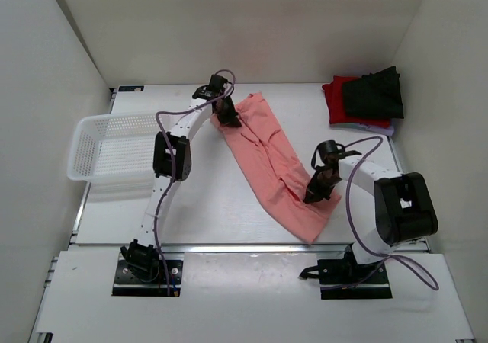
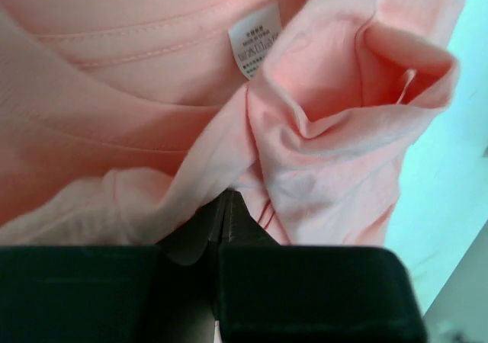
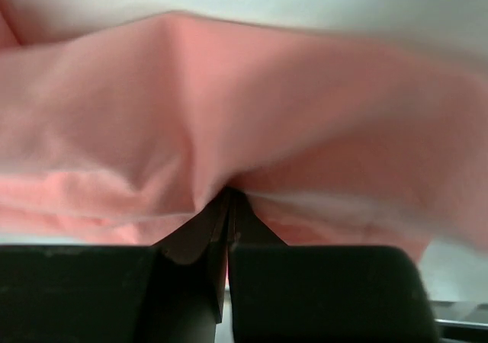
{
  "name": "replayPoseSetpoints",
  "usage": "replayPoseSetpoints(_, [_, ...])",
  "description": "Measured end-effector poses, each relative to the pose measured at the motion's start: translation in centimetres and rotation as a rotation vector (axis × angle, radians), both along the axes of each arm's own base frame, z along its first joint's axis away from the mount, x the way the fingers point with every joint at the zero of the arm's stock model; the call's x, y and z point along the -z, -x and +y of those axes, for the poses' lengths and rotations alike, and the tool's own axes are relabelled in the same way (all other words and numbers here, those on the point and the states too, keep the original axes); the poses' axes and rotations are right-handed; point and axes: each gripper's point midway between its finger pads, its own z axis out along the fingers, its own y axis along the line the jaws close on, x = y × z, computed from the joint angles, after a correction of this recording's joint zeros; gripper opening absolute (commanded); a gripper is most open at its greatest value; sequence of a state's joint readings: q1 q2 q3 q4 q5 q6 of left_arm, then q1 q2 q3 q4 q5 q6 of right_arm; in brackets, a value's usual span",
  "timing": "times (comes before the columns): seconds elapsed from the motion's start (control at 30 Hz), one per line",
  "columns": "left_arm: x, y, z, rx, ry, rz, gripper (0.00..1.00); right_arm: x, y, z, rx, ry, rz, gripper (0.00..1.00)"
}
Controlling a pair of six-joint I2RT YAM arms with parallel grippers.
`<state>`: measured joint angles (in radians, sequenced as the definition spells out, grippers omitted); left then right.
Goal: Fold and stack the t-shirts
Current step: Rotate the tshirt 90 degrees
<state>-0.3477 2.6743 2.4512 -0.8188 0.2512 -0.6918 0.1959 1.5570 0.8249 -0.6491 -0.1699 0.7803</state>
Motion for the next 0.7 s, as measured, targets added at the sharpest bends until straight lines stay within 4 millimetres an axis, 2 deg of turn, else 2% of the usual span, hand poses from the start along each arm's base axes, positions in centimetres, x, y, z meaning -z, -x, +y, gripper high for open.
replayPoseSetpoints(0.07, [-0.1,-1.9,-0.2,-0.002,0.022,-0.035,0.0,0.1,1.2,2.0,-0.03,-0.021,0.007,0.0])
replayPoseSetpoints(0.37, [0.0,-2.6,0.5,-0.004,0.099,-0.042,0.0,0.1,4.6,12.8,-0.196,-0.153,-0.087,0.0])
replayPoseSetpoints(0.5, [-0.2,-4.7,0.6,-0.019,0.157,-0.091,0.0,0.0,5.0,17.3,-0.224,-0.231,-0.132,0.0])
replayPoseSetpoints(0.6, [-0.2,-6.2,0.5,-0.023,0.198,-0.144,0.0,-0.1,4.7,19.4,-0.167,-0.251,-0.169,0.0])
replayPoseSetpoints(0.7, [-0.5,-7.6,0.6,-0.046,0.223,-0.196,0.0,-0.1,4.1,20.4,-0.101,-0.253,-0.171,0.0])
